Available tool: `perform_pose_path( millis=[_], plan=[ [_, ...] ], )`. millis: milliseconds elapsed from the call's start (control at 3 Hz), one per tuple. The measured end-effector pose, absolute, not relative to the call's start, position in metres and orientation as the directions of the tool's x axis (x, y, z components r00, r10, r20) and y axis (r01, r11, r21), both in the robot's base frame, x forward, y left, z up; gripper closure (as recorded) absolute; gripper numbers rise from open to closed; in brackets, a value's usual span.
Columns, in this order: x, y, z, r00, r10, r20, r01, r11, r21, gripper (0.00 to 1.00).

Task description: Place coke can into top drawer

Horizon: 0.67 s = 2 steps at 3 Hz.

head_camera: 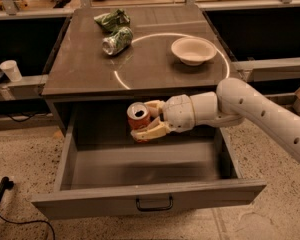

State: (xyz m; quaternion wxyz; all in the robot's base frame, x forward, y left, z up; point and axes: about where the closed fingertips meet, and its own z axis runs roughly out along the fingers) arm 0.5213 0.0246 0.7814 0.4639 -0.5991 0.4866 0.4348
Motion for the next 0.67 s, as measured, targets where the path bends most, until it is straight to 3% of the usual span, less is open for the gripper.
perform_pose_path(
  millis=[667],
  plan=[
    [0.526, 0.055, 0.708, 0.044, -0.073, -0.996, -0.998, -0.049, -0.041, 1.00]
  ],
)
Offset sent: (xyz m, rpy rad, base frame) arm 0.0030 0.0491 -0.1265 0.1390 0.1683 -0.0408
